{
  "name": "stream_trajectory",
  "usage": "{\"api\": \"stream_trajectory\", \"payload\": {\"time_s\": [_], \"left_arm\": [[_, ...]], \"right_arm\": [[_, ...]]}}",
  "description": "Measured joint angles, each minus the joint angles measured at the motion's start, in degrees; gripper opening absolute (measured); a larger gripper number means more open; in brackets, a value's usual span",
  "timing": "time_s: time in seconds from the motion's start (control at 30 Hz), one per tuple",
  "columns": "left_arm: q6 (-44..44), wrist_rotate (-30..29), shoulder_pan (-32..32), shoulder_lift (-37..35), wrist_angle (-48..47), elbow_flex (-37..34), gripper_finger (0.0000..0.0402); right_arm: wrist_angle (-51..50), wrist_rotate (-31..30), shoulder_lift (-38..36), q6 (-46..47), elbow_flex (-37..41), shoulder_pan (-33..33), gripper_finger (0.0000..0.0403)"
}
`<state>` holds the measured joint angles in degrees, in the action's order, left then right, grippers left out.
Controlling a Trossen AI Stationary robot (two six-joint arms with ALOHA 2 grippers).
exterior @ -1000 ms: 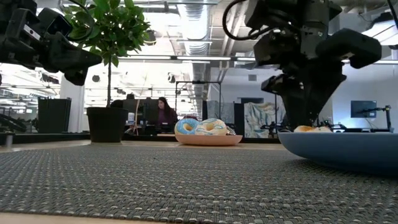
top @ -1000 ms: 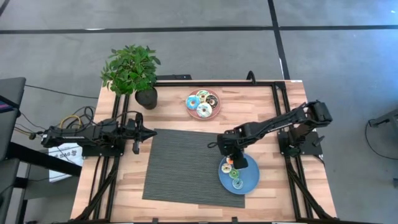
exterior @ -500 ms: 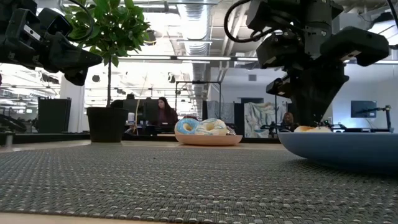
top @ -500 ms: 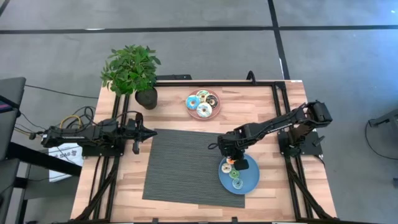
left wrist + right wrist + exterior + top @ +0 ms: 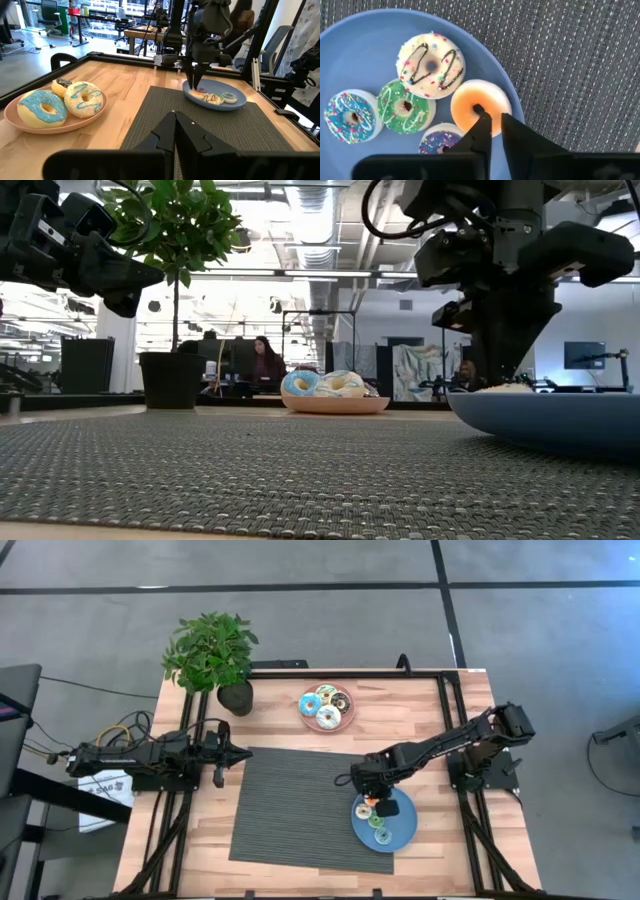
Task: Pick & Place donuts
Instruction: Return to Home Position
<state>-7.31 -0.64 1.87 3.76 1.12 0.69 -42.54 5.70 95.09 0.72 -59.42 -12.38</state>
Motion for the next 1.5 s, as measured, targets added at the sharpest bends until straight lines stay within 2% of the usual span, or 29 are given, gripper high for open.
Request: {"api": "stream_trajectory", "payload": {"time_s": [0.13, 0.3, 0.5, 0.63, 0.77, 0.83, 1.03, 1.3, 1.5], "left_arm": [[0.0, 0.0, -0.02, -0.01, -0.01, 0.0, 0.0], [0.0, 0.0, 0.0, 0.0, -0.01, 0.0, 0.0], [0.0, 0.0, 0.0, 0.0, -0.01, 0.0, 0.0], [0.0, 0.0, -0.02, 0.01, -0.01, 0.0, 0.0], [0.0, 0.0, 0.0, 0.01, -0.01, 0.0, 0.0], [0.0, 0.0, -0.01, 0.0, -0.01, 0.0, 0.0], [0.0, 0.01, -0.01, 0.0, -0.01, 0.0, 0.0], [0.0, 0.01, -0.01, -0.01, -0.01, 0.0, 0.0], [0.0, 0.02, -0.02, -0.01, -0.01, 0.0, 0.0]], "right_arm": [[0.92, -0.01, 0.0, 2.25, 0.0, -0.29, 0.0004], [1.74, -0.13, 0.0, 4.42, 0.0, -0.85, 0.0007], [1.22, -3.1, -1.11, 14.29, 0.02, -0.72, 0.0002], [0.65, -4.58, -3.63, 18.76, 0.04, -0.31, 0.0003], [0.76, -5.16, -7.58, 19.33, 0.04, 0.74, 0.0001], [1.33, -7.63, -10.2, 18.9, 0.52, 1.07, 0.0001], [7.69, -15.1, -22.24, 17.32, 11.02, 1.25, 0.0], [25.99, -15.07, -40.2, 16.75, 31.24, 2.8, 0.0], [35.26, -14.85, -51.68, 12.02, 41.19, 3.08, 0.0]]}}
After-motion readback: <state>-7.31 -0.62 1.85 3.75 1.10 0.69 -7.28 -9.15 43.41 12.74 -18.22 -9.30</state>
